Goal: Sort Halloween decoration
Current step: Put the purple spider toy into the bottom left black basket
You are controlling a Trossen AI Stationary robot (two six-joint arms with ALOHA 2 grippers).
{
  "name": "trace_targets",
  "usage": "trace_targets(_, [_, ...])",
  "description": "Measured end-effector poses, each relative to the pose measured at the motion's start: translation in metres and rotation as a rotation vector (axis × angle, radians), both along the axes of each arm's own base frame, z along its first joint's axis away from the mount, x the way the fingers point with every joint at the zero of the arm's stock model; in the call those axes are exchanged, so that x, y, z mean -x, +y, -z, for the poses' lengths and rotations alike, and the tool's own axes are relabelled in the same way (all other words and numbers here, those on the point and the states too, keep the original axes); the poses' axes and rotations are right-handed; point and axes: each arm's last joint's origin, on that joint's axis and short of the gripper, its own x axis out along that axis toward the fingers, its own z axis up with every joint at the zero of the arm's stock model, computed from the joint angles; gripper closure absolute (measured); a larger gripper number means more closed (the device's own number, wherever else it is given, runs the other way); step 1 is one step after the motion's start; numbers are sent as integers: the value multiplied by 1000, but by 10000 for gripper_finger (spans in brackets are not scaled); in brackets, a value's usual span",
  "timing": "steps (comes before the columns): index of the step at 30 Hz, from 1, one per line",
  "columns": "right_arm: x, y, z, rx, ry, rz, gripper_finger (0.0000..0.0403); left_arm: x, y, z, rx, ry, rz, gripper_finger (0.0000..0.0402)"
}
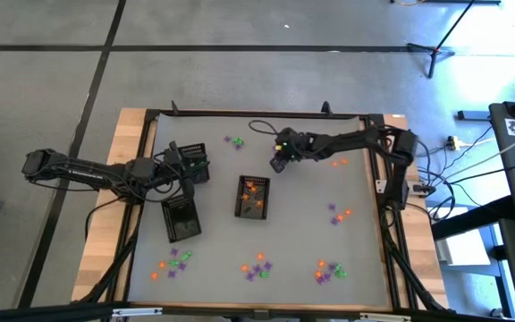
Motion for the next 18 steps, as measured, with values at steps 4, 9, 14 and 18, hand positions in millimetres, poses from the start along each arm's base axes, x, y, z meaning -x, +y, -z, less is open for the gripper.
trace_targets(4, [-3,-1,8,-12,56,-14,232,0,0,0,0,3,1,286])
trace_targets(9, [-5,4,9,-14,61,-36,272,0,0,1,0,6,2,286])
trace_targets(14, [-7,9,9,-12,64,-71,350,0,0,1,1,7,2,286])
trace_targets(18, [-6,9,8,-13,65,-79,396,0,0,1,1,10,2,286])
